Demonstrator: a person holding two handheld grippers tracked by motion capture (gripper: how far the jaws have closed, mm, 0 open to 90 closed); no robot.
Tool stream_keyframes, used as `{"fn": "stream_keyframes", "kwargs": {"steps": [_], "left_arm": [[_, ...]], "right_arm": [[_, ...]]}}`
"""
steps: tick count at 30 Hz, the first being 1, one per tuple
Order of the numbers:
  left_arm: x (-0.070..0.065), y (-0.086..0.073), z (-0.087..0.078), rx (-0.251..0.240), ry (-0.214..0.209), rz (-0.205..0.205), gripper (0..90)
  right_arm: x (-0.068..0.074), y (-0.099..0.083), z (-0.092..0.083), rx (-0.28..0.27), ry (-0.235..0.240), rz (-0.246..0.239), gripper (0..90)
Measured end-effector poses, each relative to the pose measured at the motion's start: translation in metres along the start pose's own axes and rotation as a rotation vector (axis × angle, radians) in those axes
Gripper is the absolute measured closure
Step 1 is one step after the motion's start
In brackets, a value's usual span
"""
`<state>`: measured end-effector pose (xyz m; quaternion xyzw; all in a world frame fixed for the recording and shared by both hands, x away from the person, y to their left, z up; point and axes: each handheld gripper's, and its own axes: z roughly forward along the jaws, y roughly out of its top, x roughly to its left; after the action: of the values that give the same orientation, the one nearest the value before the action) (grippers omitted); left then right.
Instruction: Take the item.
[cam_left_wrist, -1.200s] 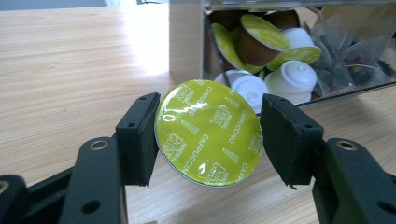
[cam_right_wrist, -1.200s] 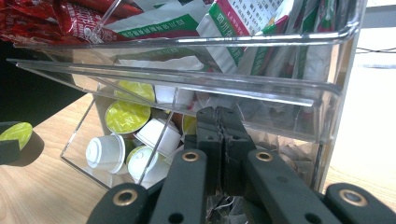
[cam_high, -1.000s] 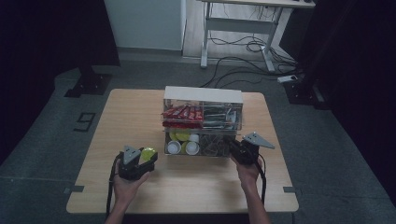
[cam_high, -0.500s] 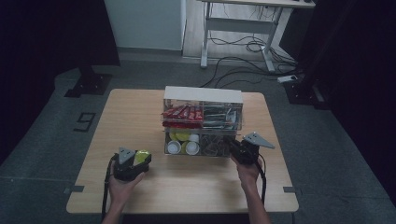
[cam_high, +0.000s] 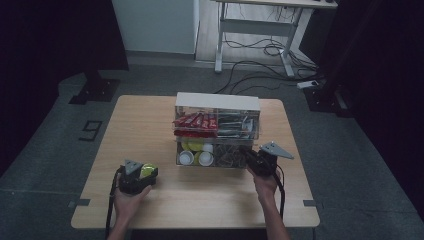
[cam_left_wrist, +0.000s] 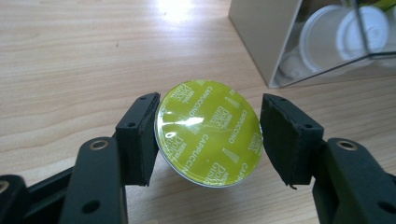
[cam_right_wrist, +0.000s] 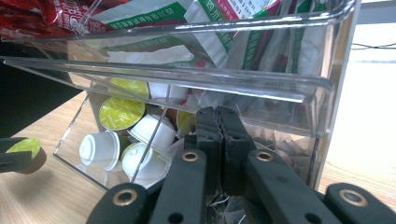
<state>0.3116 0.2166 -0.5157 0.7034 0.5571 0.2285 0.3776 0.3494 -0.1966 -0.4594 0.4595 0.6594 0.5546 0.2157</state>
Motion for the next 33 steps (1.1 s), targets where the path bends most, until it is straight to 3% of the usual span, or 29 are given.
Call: {"fn": "stream_keyframes", "kwargs": {"steps": [9,19,25,33], "left_arm": [[0.005,-0.007,0.011,0.059,0.014,0.001,40.2],[0.005,-0.008,0.012,0.06,0.011,0.002,36.8],[0.003,-0.003,0.004,0.011,-0.001,0.008,25.4],[0.0,0.003,-0.012,-0.043,-0.025,0.002,23.9]], "right_arm": [[-0.001,-0.001,0.0,0.001,-0.001,-0.001,87.7],[-0.001,-0.001,0.0,0.002,-0.001,-0.001,87.6],[-0.001,-0.001,0.0,0.003,0.0,-0.002,87.7],[-0.001,-0.001,0.0,0.003,-0.002,-0.005,87.6]]}}
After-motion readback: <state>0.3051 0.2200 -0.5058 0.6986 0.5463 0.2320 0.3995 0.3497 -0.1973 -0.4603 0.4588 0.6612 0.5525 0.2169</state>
